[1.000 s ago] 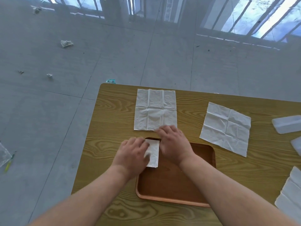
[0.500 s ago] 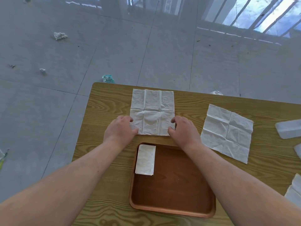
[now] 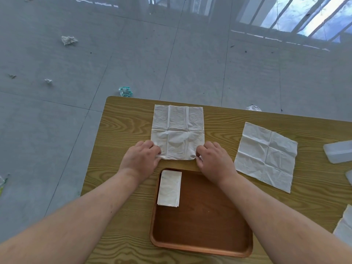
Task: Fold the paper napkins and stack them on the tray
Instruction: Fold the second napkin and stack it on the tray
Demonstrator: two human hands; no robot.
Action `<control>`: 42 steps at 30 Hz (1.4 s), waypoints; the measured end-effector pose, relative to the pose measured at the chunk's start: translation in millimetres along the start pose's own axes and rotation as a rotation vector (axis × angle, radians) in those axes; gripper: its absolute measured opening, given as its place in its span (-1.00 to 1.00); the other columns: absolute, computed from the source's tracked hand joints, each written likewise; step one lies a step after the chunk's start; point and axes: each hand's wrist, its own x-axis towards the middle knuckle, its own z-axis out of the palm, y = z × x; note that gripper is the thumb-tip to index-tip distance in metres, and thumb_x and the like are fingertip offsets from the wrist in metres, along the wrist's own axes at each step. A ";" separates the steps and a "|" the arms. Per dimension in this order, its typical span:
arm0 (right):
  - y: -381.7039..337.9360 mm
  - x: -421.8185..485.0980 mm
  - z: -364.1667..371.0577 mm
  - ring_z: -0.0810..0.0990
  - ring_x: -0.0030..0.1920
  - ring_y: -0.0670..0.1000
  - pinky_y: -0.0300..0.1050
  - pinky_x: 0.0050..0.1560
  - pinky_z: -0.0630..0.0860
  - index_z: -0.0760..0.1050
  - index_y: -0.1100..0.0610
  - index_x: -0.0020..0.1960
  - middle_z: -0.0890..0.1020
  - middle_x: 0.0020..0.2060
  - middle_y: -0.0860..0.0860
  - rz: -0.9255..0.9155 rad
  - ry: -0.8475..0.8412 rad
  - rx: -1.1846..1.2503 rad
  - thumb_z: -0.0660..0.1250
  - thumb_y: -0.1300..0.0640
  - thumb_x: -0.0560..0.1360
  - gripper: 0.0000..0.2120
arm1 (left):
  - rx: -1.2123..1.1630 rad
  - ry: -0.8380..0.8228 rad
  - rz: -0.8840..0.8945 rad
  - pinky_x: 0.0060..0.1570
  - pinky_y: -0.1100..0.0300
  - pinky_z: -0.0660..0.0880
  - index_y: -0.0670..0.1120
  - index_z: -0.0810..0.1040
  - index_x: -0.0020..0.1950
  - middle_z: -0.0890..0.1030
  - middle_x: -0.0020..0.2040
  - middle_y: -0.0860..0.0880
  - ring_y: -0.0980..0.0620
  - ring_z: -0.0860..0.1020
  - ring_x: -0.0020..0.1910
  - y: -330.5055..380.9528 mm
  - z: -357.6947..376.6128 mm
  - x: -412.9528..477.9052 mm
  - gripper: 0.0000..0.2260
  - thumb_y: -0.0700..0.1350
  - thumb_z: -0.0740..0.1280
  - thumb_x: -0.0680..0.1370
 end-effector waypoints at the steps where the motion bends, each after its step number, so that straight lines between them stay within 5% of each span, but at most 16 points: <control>1: -0.2 0.6 0.2 0.47 -0.01 0.03 -0.05 0.09 0.48 0.55 0.04 0.06 0.56 -0.05 -0.02 -0.003 0.003 -0.002 0.27 0.03 0.61 -0.88 | 0.009 0.004 0.003 0.11 0.07 0.51 0.02 0.62 0.17 0.59 0.11 0.03 -0.03 0.52 0.10 -0.6 0.1 1.0 -0.80 0.06 0.32 0.63; 11: -13.5 -6.0 -4.6 0.46 0.07 0.04 -0.05 0.17 0.48 0.54 0.07 0.02 0.56 -0.01 -0.03 -0.060 0.039 0.026 0.28 0.06 0.56 -0.88 | -0.097 0.056 -0.004 0.08 0.09 0.50 0.01 0.57 0.03 0.56 0.03 0.09 0.02 0.51 0.08 -13.1 -6.3 -15.4 -0.89 0.00 0.33 0.56; 17: -27.2 -11.5 -14.3 0.47 0.09 -0.01 -0.11 0.16 0.46 0.49 0.02 0.02 0.60 -0.03 -0.07 -0.120 -0.047 0.137 0.30 0.05 0.58 -0.93 | -0.083 -0.066 -0.006 0.45 0.00 0.34 0.11 0.34 0.38 0.42 0.44 0.09 0.03 0.35 0.45 -23.5 -7.7 -35.5 -0.41 0.36 0.31 0.45; 22: -36.1 -15.0 -17.9 0.52 -0.02 -0.06 -0.13 0.01 0.50 0.47 -0.02 0.03 0.61 -0.10 -0.09 -0.111 -0.085 0.217 0.28 -0.02 0.58 -0.91 | -0.066 -0.042 -0.004 0.53 0.03 0.21 0.12 0.41 0.44 0.39 0.53 0.07 0.04 0.27 0.53 -23.2 -6.8 -39.0 -0.52 0.17 0.34 0.54; 27: -41.9 -21.1 -20.0 0.53 -0.18 -0.17 -0.14 -0.17 0.53 0.32 -0.21 -0.05 0.67 -0.04 -0.12 -0.066 -0.063 0.307 0.19 -0.14 0.55 -0.95 | -0.113 -0.097 -0.027 0.56 -0.02 0.15 0.13 0.29 0.52 0.27 0.59 0.09 0.02 0.19 0.58 -19.4 -11.5 -42.4 -0.33 0.26 0.42 0.48; 30: -44.1 -26.1 -21.5 0.56 -0.16 -0.16 -0.12 -0.18 0.57 0.26 -0.26 -0.07 0.68 -0.04 -0.11 -0.071 -0.056 0.313 0.14 -0.18 0.53 -0.94 | -0.092 -0.016 -0.020 0.52 0.01 0.24 0.09 0.51 0.35 0.45 0.48 0.08 0.04 0.30 0.52 -18.9 -14.4 -40.1 -0.62 -0.01 0.41 0.53; 33: -38.8 -32.3 -19.5 0.55 -0.18 -0.15 -0.11 -0.19 0.56 0.30 -0.23 -0.01 0.62 -0.11 -0.15 -0.048 -0.067 0.276 0.13 -0.22 0.53 -0.89 | -0.127 0.040 -0.038 0.37 0.07 0.37 0.06 0.61 0.14 0.63 0.21 0.11 0.05 0.48 0.33 -17.0 -19.3 -40.4 -0.83 -0.06 0.36 0.56; 37: -32.4 -39.5 -10.3 0.54 0.02 -0.13 -0.18 0.04 0.52 0.38 -0.14 0.24 0.56 0.03 -0.16 -0.031 -0.119 0.213 0.22 -0.40 0.49 -0.54 | -0.164 0.012 -0.051 0.27 0.09 0.41 0.04 0.61 0.12 0.66 0.12 0.08 0.05 0.53 0.21 -13.5 -22.9 -45.7 -0.83 -0.05 0.35 0.54; 42: -33.6 -38.8 -1.5 0.40 0.37 -0.05 -0.09 0.36 0.37 0.39 -0.07 0.42 0.53 0.34 -0.13 -0.103 -0.120 0.122 0.29 -0.39 0.48 -0.37 | -0.174 0.009 -0.071 0.08 0.12 0.46 0.03 0.62 0.08 0.67 0.01 0.09 0.03 0.58 0.07 -13.3 -27.2 -48.4 -0.85 -0.04 0.36 0.53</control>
